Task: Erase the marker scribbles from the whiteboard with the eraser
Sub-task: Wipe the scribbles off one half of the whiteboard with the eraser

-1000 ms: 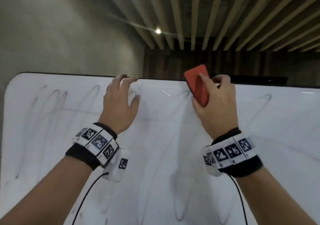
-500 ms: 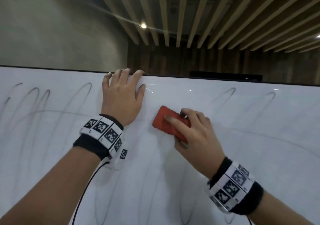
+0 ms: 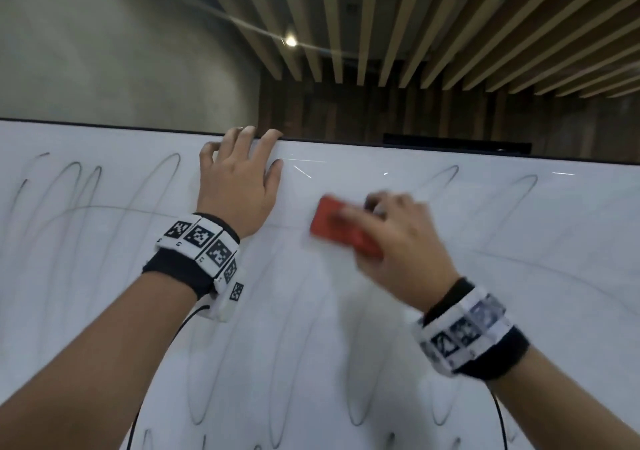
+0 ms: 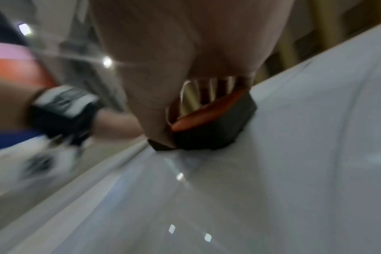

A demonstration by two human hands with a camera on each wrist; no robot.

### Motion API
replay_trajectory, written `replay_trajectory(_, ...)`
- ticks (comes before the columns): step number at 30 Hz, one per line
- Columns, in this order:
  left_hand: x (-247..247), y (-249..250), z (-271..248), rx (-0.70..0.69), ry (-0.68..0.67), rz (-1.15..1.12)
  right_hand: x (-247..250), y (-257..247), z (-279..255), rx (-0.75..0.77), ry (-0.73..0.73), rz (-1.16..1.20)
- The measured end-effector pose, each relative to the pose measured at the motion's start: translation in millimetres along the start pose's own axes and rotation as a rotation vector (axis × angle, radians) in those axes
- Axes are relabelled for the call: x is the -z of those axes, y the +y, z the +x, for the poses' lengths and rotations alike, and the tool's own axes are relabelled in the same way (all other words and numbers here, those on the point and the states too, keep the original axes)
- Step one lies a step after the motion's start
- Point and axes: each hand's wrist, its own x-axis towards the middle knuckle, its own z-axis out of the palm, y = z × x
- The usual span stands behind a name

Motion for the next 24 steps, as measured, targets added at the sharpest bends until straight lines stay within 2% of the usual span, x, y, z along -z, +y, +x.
replay_trajectory(3,1,2,-1,0.016,-0.006,-0.019,23,33,23,-0.398,0.212,-0.013)
replay_trajectory(4,1,3,-1,0.021,-0.006,-0.023,21,26,22,-0.42,0.227,-0.022)
replay_trajectory(5,1,4,-1,0.025,-0.008,-0.023,11,12,14,-0.341,0.21,-0.03)
replay_trajectory(6,2,4,-1,0.025,-0.013,-0.019,-2,-6,0,-0.19,0.162,-0.03)
replay_trajectory(8,3,3,0,0.016,-0.024,-0.012,-26,-37,-34,0.136,-0.021,-0.054)
replay_trajectory(9,3,2,0,0.012,-0.028,-0.01,-27,-40,-41,0.201,-0.102,-0.076)
replay_trajectory(10,3,2,1,0.01,-0.029,-0.008,-22,-33,-39,0.198,-0.117,-0.075)
replay_trajectory(11,3,2,1,0.011,-0.028,-0.008,-12,-19,-31,0.131,-0.065,-0.067)
replay_trajectory(15,2,3,0,0.024,-0.029,-0.014,40,53,12,-0.438,0.235,-0.032)
replay_trajectory(16,2,4,-1,0.027,-0.023,-0.013,41,55,13,-0.509,0.27,-0.036)
replay_trajectory(17,1,4,-1,0.03,-0.017,-0.012,35,46,8,-0.486,0.275,-0.043)
replay_trajectory(18,0,5,-1,0.031,-0.016,-0.01,20,29,-2,-0.369,0.252,-0.031)
replay_trajectory(20,-1,6,1,0.035,-0.029,-0.019,-15,-11,-33,-0.023,0.098,-0.026)
replay_trajectory(21,-1,6,1,0.039,-0.037,-0.03,-26,-24,-45,0.103,-0.001,-0.051)
replay_trajectory(22,-2,6,1,0.043,-0.042,-0.041,-28,-27,-49,0.147,-0.06,-0.068)
replay_trajectory(23,-2,6,1,0.045,-0.039,-0.048,-22,-18,-44,0.121,-0.048,-0.06)
replay_trajectory(24,-2,6,1,0.044,-0.031,-0.047,-13,-3,-36,0.029,0.031,-0.046)
